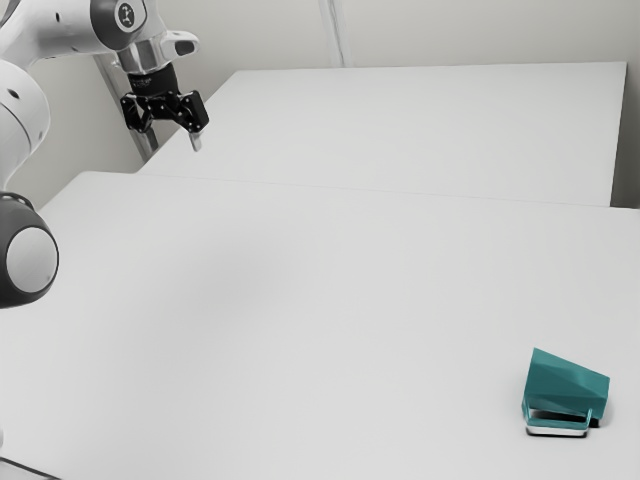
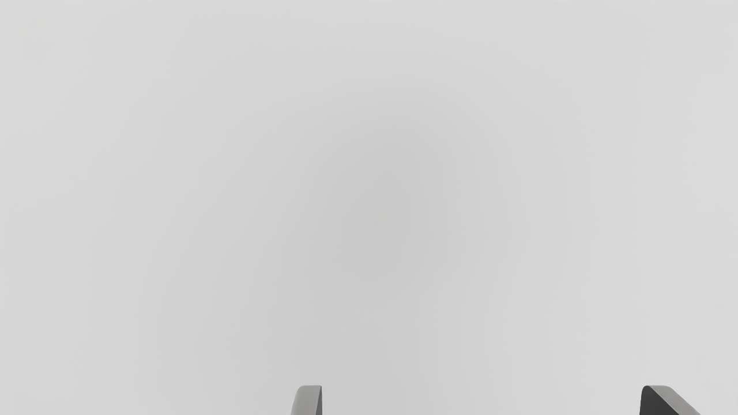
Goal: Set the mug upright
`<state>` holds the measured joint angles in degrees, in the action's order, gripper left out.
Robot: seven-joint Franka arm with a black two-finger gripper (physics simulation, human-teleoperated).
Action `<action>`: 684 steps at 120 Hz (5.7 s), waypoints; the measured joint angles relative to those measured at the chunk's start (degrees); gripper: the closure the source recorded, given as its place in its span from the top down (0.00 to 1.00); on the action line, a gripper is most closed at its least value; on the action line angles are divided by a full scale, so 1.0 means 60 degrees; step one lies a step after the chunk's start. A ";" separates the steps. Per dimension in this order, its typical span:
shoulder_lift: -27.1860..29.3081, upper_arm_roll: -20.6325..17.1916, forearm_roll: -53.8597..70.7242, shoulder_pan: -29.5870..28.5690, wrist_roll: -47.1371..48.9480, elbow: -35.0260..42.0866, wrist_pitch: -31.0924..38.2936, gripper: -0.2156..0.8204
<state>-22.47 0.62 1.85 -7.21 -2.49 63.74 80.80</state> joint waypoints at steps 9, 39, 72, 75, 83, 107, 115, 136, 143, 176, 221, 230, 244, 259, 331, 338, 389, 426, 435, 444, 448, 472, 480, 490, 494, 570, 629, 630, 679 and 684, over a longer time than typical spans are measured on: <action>0.0006 0.0003 0.0001 0.0001 -0.0010 0.0000 0.0021 0.79; 0.0106 -0.0724 -0.0260 0.0151 -0.0014 -0.0047 -0.0091 0.79; 0.1937 -0.1746 -0.1861 -0.0123 0.0115 0.3397 0.0987 0.79; 0.2181 -0.1861 -0.2138 -0.0125 0.0118 0.3858 0.1257 0.79; 0.2916 -0.1999 -0.3193 -0.0048 0.0084 0.5333 0.2085 0.79; 0.4510 -0.2086 -0.7767 0.0621 -0.0743 0.9536 0.4868 0.79; 0.4530 -0.2397 -0.9004 0.0746 -0.1118 1.0020 0.5633 0.79; 0.3935 -0.3184 -1.1063 0.1665 -0.2065 1.0383 0.7331 0.79; 0.3752 -0.3238 -1.1392 0.2141 -0.2349 1.0481 0.7779 0.79; 0.2896 -0.3270 -1.2982 0.3434 -0.3723 1.0795 0.9143 0.79; 0.1591 -0.3241 -1.4377 0.4069 -0.5397 1.0141 0.9902 0.79; 0.1374 -0.3227 -1.4420 0.4292 -0.5626 0.9935 1.0017 0.79; 0.1058 -0.3216 -1.4452 0.4559 -0.5931 0.9705 1.0183 0.79; 0.0728 -0.3182 -1.4465 0.4795 -0.6199 0.9402 1.0318 0.79; -0.0250 -0.2872 -1.4455 0.5710 -0.6932 0.8165 1.0506 0.79; -0.0278 -0.2871 -1.4460 0.5755 -0.6970 0.8136 1.0526 0.79; -0.0441 -0.2871 -1.4790 0.6107 -0.7128 0.7859 1.0578 0.77; -0.0552 -0.2870 -1.4872 0.6203 -0.7171 0.7781 1.0567 0.59; -0.0566 -0.2870 -1.4879 0.6197 -0.7177 0.7785 1.0552 0.53; -0.0579 -0.2865 -1.4881 0.6196 -0.7180 0.7790 1.0539 0.46; -0.0582 -0.2861 -1.4882 0.6196 -0.7180 0.7791 1.0531 0.43; -0.0585 -0.2856 -1.4877 0.6196 -0.7186 0.7793 1.0509 0.22; -0.0586 -0.2856 -1.4876 0.6196 -0.7188 0.7793 1.0507 0.16; -0.0574 -0.2856 -1.4865 0.6196 -0.7182 0.7792 1.0510 0.11; -0.0563 -0.2856 -1.4855 0.6196 -0.7172 0.7789 1.0515 0.10; 0.4412 -0.2841 -0.9601 0.3602 -0.5621 1.0686 1.0296 0.04; 0.5511 -0.1211 -0.1290 0.1716 -0.2426 1.0990 0.6518 0.04; 0.5486 -0.1193 -0.1215 0.1703 -0.2389 1.0975 0.6475 0.04; 0.4075 -0.1058 0.0261 0.1584 -0.1089 1.0384 0.6033 0.04; 0.3946 -0.1053 0.0301 0.1590 -0.1001 1.0275 0.6075 0.04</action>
<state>1.21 -5.70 3.65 2.33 -8.49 125.39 117.25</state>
